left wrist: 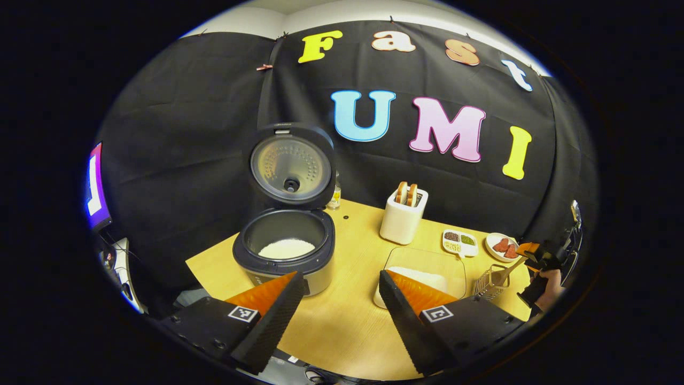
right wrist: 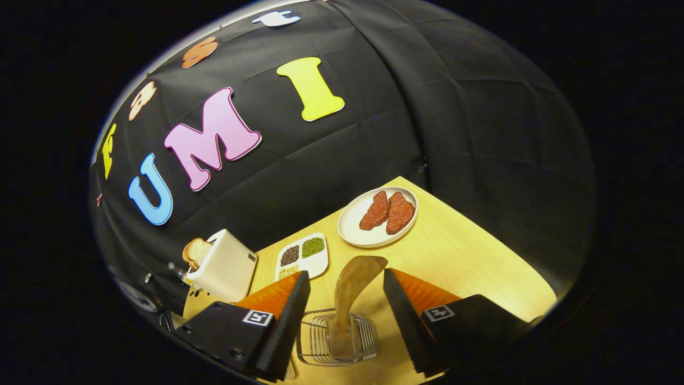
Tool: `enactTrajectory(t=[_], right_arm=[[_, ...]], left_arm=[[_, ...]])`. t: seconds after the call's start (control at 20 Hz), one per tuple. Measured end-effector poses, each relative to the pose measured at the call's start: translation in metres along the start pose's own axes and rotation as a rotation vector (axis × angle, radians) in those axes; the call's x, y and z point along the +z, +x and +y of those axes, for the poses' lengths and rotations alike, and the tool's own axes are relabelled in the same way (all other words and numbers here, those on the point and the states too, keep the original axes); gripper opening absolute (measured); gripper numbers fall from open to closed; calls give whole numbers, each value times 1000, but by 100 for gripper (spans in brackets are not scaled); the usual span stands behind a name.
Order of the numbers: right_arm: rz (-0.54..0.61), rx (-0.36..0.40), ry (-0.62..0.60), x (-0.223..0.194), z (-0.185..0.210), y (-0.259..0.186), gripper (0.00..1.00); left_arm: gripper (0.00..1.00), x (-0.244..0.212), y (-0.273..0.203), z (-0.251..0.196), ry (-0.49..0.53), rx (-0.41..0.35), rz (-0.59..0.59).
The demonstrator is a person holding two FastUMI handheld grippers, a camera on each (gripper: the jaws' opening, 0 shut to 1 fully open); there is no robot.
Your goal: Close the left gripper, press the button to open the rice cooker; take a wooden spoon from the chopstick holder with the right hand, scoop a spoonful of rice and pour it into the rice cooker, then put the wooden spoon back into the chopstick holder.
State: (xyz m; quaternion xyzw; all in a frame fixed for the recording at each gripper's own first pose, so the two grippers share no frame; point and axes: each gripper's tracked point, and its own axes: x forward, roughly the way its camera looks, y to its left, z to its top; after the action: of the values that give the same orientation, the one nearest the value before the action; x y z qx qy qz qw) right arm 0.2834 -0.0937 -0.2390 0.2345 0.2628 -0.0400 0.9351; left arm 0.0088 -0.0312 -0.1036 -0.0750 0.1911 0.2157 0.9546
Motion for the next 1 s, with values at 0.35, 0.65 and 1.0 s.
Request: enactTrajectory(t=[0.35,0.65,1.0], right_arm=[[17,-33,23,-3,2,14,26],[-40,20,-49,13,30,-18,16],[-227,30,-80,74,61,-75,15]], left_arm=[[96,-15,8,1,-18,-20,43],[96,-17,12,1,14,-80,53],[96,-8,20,22,15,-159,18]])
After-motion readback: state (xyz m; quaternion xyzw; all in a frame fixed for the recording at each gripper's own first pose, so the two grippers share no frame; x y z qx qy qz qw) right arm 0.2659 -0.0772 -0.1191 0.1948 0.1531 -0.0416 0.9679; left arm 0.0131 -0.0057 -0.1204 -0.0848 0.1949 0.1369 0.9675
